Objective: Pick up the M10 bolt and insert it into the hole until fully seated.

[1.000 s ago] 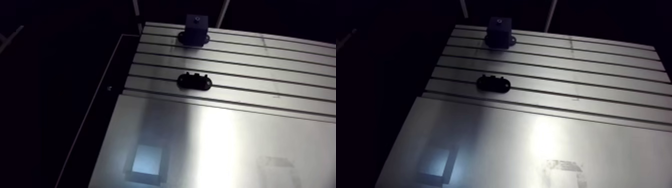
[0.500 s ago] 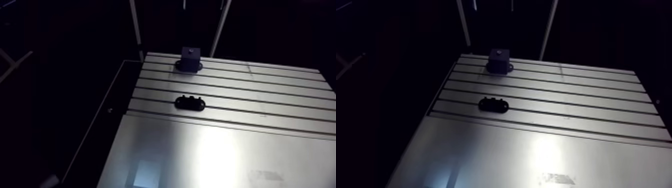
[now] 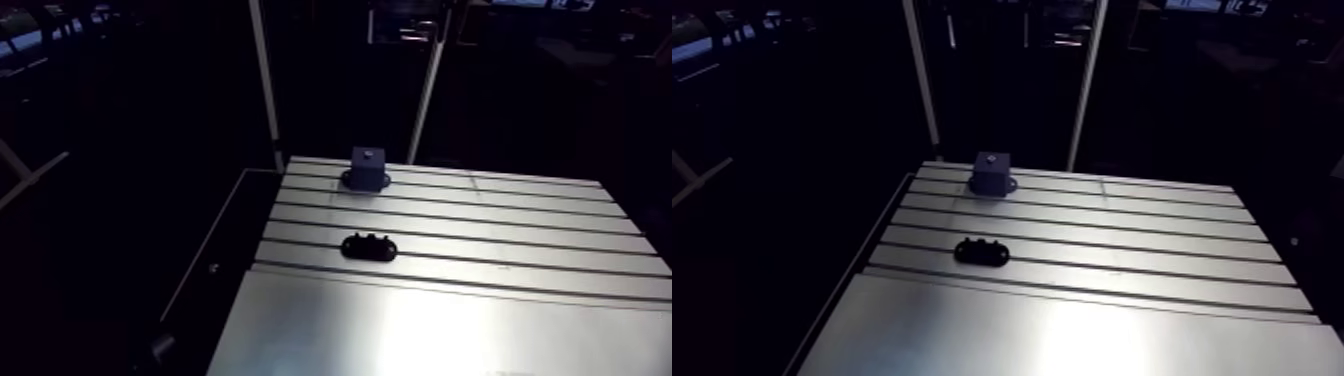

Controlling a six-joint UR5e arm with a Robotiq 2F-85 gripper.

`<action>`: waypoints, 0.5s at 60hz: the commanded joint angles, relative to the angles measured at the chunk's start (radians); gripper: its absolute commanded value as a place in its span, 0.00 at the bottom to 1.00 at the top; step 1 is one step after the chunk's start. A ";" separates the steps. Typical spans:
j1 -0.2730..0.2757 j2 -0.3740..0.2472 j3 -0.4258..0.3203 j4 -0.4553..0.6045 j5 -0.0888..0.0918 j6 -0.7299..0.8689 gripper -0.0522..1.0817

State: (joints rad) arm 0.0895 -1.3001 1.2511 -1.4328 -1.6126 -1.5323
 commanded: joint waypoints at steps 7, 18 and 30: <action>-0.047 -0.067 0.071 -0.010 -0.010 -0.005 0.06; -0.073 -0.090 0.101 -0.022 -0.010 -0.045 0.06; -0.078 -0.108 0.116 -0.021 -0.010 -0.047 0.06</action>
State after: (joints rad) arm 0.0226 -1.3869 1.3454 -1.4509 -1.6222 -1.5689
